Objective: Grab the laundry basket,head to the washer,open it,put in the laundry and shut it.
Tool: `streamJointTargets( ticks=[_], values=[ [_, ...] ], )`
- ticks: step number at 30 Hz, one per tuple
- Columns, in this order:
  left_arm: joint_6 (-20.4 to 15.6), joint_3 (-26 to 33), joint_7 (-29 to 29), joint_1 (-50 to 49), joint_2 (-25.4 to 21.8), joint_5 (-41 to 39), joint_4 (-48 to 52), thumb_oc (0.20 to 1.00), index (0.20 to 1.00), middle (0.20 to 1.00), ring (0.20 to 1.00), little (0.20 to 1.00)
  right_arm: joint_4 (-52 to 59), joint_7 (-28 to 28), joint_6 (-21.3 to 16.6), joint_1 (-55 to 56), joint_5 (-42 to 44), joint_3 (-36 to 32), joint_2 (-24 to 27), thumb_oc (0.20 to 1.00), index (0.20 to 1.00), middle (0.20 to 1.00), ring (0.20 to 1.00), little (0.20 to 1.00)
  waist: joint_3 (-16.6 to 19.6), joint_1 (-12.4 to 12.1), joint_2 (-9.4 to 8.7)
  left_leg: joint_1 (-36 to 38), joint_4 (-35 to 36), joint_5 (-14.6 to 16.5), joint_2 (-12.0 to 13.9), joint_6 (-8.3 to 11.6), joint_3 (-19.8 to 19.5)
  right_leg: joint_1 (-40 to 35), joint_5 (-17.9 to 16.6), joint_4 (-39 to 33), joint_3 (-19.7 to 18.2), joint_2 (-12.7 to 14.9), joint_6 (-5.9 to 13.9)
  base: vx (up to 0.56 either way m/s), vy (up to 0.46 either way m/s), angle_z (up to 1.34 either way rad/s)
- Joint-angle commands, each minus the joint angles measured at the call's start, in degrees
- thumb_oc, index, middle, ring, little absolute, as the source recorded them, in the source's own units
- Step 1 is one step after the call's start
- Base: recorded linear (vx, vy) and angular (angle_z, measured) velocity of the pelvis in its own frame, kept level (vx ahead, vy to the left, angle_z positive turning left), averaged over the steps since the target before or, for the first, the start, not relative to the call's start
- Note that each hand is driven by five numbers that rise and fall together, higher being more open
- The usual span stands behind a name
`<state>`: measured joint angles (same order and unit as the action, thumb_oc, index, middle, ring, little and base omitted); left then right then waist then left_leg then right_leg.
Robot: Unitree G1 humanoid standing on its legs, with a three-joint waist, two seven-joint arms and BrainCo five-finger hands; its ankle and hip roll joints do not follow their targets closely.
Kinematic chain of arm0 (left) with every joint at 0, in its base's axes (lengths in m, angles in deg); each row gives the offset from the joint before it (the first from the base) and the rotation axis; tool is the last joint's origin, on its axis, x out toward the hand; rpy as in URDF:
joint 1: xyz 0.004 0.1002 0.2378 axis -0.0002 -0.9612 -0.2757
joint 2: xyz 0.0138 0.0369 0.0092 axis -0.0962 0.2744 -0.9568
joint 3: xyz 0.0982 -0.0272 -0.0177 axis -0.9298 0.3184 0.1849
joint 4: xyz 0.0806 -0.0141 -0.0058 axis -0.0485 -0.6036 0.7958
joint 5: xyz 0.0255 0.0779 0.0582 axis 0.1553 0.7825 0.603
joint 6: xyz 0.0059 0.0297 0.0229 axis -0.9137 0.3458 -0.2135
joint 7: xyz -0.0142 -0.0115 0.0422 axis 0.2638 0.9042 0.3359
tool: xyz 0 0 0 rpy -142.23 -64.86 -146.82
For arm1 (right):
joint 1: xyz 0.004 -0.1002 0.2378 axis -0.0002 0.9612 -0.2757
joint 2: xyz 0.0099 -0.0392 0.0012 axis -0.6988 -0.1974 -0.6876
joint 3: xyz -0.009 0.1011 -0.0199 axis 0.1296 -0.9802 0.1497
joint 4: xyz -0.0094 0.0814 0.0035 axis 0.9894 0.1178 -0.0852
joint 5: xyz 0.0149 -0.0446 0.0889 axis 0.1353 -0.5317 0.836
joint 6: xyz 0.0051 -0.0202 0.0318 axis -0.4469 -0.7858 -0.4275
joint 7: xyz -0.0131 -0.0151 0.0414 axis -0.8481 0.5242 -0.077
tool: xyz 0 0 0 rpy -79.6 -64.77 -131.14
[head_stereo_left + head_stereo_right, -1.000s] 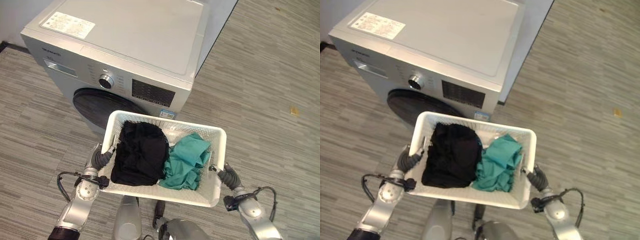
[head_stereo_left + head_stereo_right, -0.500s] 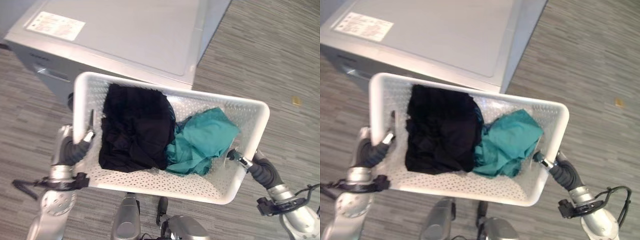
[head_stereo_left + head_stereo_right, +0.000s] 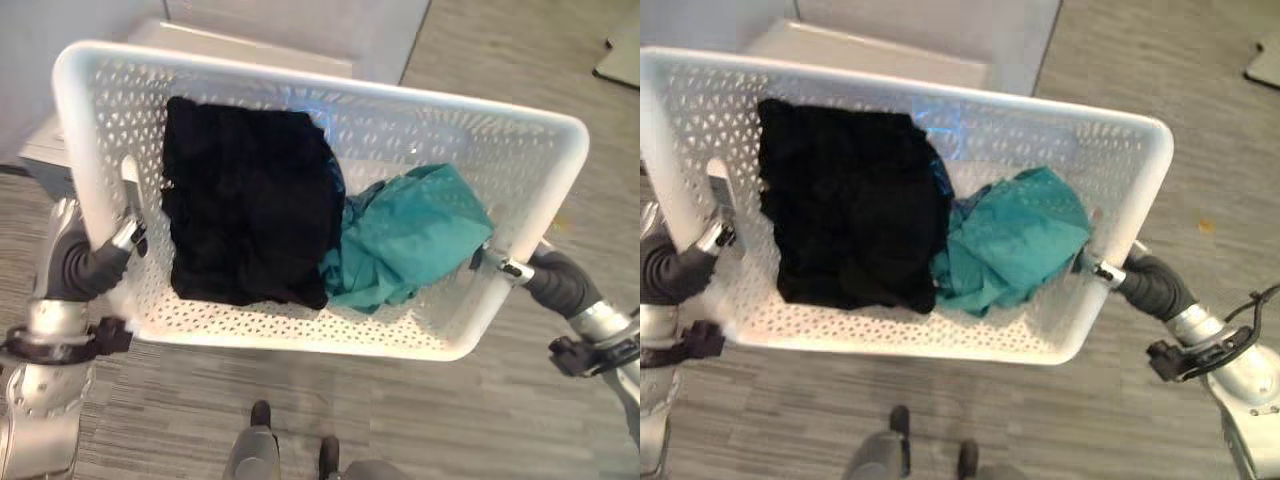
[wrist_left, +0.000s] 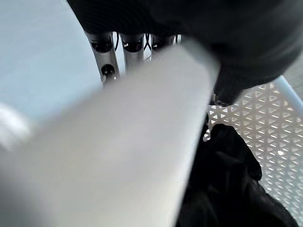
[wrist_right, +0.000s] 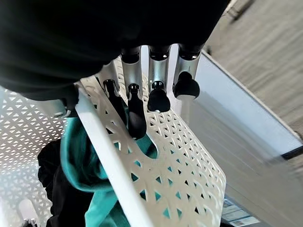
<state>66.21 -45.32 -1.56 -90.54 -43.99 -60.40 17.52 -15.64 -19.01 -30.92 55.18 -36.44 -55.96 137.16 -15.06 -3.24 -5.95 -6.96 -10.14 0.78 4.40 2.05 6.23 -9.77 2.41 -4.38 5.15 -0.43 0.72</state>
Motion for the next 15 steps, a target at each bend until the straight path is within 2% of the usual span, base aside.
streamJointTargets(
  ticks=[1,3,5,9,10,11,12,13,14,15],
  values=[
    [3.67,9.03,-7.61,2.16,-3.81,1.29,-11.54,0.200,0.200,0.200,0.200,0.200,-14.68,8.14,0.66,-0.87,6.34,-5.93,1.99,0.200,0.200,0.200,0.200,0.200,5.37,-0.68,0.59,-3.25,1.07,-3.43,2.70,3.12,-4.71,1.43,5.29,3.10,2.50,-0.41,1.06,0.07,-0.020,0.03],
    [4.16,7.24,-8.07,5.84,-5.90,1.08,-13.62,0.200,0.200,0.200,0.200,0.200,-17.81,9.29,0.77,-5.76,6.70,-3.56,4.05,0.200,0.200,0.200,0.200,0.200,5.76,-1.25,0.51,-3.12,1.02,-3.39,2.58,3.18,-4.83,1.01,5.33,2.92,2.84,-0.30,1.14,0.09,-0.022,0.02],
    [5.09,2.50,-8.63,13.33,-10.38,-0.05,-17.88,0.200,0.200,0.200,0.200,0.200,-24.15,11.56,1.09,-15.58,7.38,2.23,7.12,0.200,0.200,0.200,0.200,0.200,6.52,-2.38,0.57,-2.94,0.67,-3.25,2.37,3.21,-5.07,0.48,5.24,2.82,3.30,0.00,1.38,0.10,-0.019,0.04],
    [5.78,-4.72,-7.79,21.89,-15.05,-3.94,-24.61,0.200,0.200,0.200,0.200,0.200,-31.84,14.11,2.57,-27.65,6.78,11.68,8.74,0.200,0.200,0.200,0.200,0.200,6.46,-3.09,0.43,-2.82,0.10,-2.98,1.94,3.06,-5.46,0.08,5.41,3.02,3.66,0.19,1.56,0.05,-0.006,0.01],
    [5.68,-7.75,-7.88,25.24,-16.53,-5.27,-27.63,0.200,0.200,0.200,0.200,0.200,-34.10,14.55,3.03,-31.31,6.58,14.93,8.73,0.200,0.200,0.200,0.200,0.200,6.30,-3.09,0.36,-2.91,-0.08,-2.94,1.84,3.02,-5.49,-0.02,5.45,3.04,3.80,0.24,1.58,0.09,0.008,0.04],
    [6.37,-14.08,-8.38,32.41,-18.54,-7.35,-32.83,0.200,0.200,0.200,0.200,0.200,-37.21,15.24,4.27,-37.68,5.43,20.78,8.94,0.200,0.200,0.200,0.200,0.200,6.53,-3.07,0.44,-2.92,-0.26,-2.80,1.53,2.89,-5.50,-0.14,5.68,3.24,4.18,0.35,1.68,0.08,0.011,0.13],
    [5.96,-15.42,-8.80,34.27,-18.95,-7.58,-34.41,0.200,0.200,0.200,0.200,0.200,-38.29,15.35,4.04,-39.12,5.53,21.66,8.88,0.200,0.200,0.200,0.200,0.200,6.22,-3.03,0.33,-3.01,-0.29,-2.79,1.48,2.87,-5.57,-0.08,5.73,3.30,4.27,0.38,1.70,0.11,0.026,0.22],
    [6.90,-23.38,-10.23,44.43,-20.42,-8.45,-40.72,0.200,0.200,0.200,0.200,0.200,-41.81,16.18,4.58,-46.18,5.80,27.24,8.70,0.200,0.200,0.200,0.200,0.200,6.47,-2.81,0.46,-2.90,-0.07,-2.59,1.14,2.59,-5.59,-0.03,5.91,3.62,4.57,0.59,1.98,0.06,0.018,0.24],
    [6.77,-23.87,-10.34,45.08,-20.49,-8.53,-41.17,0.200,0.200,0.200,0.200,0.200,-42.10,16.18,4.48,-46.47,5.86,27.35,8.69,0.200,0.200,0.200,0.200,0.200,6.35,-2.85,0.40,-2.91,-0.07,-2.61,1.12,2.59,-5.61,-0.02,5.93,3.64,4.59,0.60,1.98,0.10,0.031,0.25],
    [7.15,-27.72,-10.38,49.54,-20.93,-9.19,-43.74,0.200,0.200,0.200,0.200,0.200,-44.78,17.18,4.38,-49.51,6.52,29.40,8.52,0.200,0.200,0.200,0.200,0.200,6.54,-2.86,0.46,-2.73,0.24,-2.48,0.94,2.41,-5.68,0.02,6.00,3.81,4.78,0.77,2.21,0.08,0.026,0.12]
  ],
)
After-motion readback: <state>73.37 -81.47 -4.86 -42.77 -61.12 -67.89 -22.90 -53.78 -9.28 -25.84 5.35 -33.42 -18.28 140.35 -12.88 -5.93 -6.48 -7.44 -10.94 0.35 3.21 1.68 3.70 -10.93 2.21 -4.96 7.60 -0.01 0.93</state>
